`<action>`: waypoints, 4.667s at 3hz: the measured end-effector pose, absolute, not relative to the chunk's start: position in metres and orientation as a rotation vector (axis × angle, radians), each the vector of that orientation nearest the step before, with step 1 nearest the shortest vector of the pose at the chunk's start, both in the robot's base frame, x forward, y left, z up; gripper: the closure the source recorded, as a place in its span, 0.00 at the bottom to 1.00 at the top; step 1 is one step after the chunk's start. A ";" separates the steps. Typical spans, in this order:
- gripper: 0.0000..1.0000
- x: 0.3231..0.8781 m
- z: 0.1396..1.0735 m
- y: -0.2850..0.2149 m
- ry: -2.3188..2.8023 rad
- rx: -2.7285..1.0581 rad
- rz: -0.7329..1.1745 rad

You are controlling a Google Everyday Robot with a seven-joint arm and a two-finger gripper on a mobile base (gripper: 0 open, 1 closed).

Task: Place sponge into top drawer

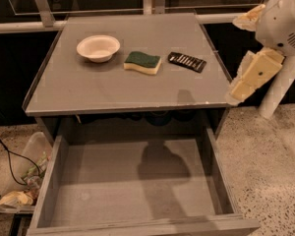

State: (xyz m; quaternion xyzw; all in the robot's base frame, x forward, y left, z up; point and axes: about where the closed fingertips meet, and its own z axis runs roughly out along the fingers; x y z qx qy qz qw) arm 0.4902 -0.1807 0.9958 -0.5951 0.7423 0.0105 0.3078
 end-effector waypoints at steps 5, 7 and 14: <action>0.00 0.550 0.970 -0.130 1.775 -1.516 0.111; 0.00 0.607 0.944 -0.092 1.660 -1.466 0.193; 0.00 0.712 0.851 -0.029 1.817 -1.399 0.494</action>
Offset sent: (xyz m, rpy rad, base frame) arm 0.0007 0.0098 0.0026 0.0406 0.0009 0.0126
